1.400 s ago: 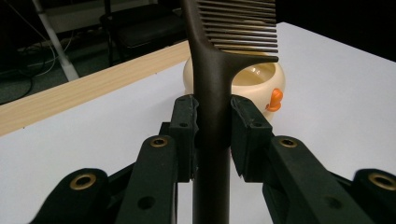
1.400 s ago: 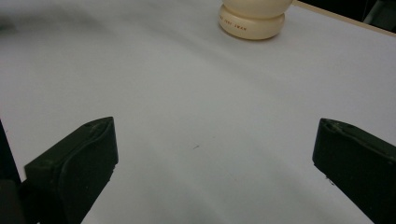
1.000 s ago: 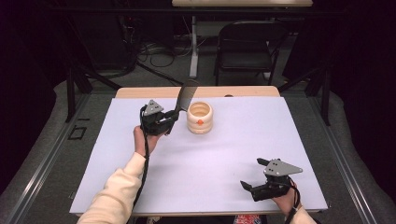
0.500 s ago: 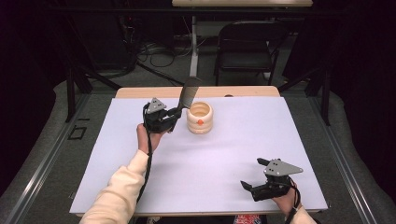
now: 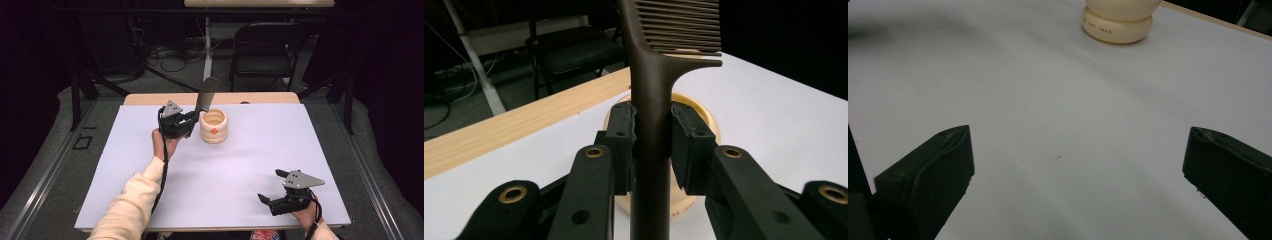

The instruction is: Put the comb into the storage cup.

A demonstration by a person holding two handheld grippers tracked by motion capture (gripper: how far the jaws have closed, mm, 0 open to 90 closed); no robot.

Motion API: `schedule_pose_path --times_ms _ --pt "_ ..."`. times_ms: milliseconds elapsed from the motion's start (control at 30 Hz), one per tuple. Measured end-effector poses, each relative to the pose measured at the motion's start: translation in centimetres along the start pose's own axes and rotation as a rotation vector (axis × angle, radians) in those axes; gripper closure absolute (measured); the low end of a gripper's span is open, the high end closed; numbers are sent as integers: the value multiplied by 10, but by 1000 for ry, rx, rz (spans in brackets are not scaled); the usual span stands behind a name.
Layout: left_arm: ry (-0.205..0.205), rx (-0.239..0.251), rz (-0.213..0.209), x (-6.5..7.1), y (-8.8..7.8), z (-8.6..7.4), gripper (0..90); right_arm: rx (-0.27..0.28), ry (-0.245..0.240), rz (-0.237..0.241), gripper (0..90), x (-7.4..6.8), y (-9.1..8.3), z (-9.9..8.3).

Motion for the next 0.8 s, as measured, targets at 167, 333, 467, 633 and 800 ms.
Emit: schedule_pose_path --times_ms 167,333,467,633,800 --pt "-3 13 -2 1 4 5 725 0 -1 0 0 0 0 0" --pt "-4 26 -7 3 8 11 725 -1 -1 0 0 0 0 0" --pt "-7 34 -7 5 12 15 725 -1 -3 0 0 0 0 0" --pt "-12 45 -8 6 15 18 725 1 1 -1 0 0 -1 0" --pt "-17 45 -5 5 17 20 725 1 -2 3 0 -1 -1 0"
Point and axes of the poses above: each handheld gripper's, and its own axes: y roughly forward along the jaws, z roughly out of its top, x roughly to its right, the point moved 7 cm from there along y, roughly forward along the jaws, and after that the axes turned 8 degrees about z, right-handed, at the moved point
